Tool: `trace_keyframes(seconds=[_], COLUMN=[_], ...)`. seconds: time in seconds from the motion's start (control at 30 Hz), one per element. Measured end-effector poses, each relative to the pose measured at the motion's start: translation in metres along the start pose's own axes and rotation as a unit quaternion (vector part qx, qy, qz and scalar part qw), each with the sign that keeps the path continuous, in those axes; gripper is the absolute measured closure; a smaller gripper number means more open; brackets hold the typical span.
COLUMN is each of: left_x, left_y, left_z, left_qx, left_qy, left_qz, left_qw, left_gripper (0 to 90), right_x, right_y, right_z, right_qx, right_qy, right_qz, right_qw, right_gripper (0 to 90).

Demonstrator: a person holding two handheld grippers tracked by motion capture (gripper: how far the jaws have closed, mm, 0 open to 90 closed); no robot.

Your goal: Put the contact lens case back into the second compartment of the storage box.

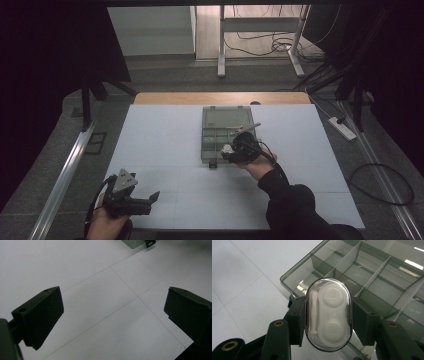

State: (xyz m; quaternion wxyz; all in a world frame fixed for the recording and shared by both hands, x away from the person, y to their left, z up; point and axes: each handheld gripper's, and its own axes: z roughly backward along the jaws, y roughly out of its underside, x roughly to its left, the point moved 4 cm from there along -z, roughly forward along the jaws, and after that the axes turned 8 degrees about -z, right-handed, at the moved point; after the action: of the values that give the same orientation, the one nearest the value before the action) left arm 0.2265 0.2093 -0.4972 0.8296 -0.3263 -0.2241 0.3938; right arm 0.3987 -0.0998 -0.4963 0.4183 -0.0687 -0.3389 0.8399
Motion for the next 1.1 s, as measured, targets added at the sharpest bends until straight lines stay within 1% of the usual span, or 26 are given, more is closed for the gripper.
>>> trace_keyframes(seconds=[0.27, 0.47, 0.7, 1.03, 1.1], left_x=[0.0, 0.0, 0.0, 0.0, 0.0], left_y=[0.0, 0.0, 0.0, 0.0, 0.0], left_z=[0.0, 0.0, 0.0, 0.0, 0.0], left_qx=[0.001, 0.0, -0.001, -0.001, -0.002], left_qy=[-0.001, 0.0, 0.0, 0.001, 0.001], left_qz=[0.0, 0.001, 0.001, 0.001, 0.001], left_qw=[1.0, 1.0, 1.0, 1.0, 1.0], left_gripper=[2.3, 2.3, 2.3, 2.3, 2.3], right_x=[-0.004, -0.008, -0.01, -0.015, -0.016], right_y=[-0.007, -0.013, -0.021, -0.035, -0.038], right_z=[-0.003, -0.008, -0.012, -0.027, -0.03], right_qx=[-0.013, -0.019, -0.028, -0.03, -0.031], right_qy=[0.011, 0.021, 0.03, 0.054, 0.056], right_qz=[-0.01, -0.026, -0.035, -0.051, -0.058], right_qw=[0.9998, 0.9993, 0.9985, 0.9968, 0.9963], right_gripper=[48.8, 48.8, 48.8, 48.7, 48.7])
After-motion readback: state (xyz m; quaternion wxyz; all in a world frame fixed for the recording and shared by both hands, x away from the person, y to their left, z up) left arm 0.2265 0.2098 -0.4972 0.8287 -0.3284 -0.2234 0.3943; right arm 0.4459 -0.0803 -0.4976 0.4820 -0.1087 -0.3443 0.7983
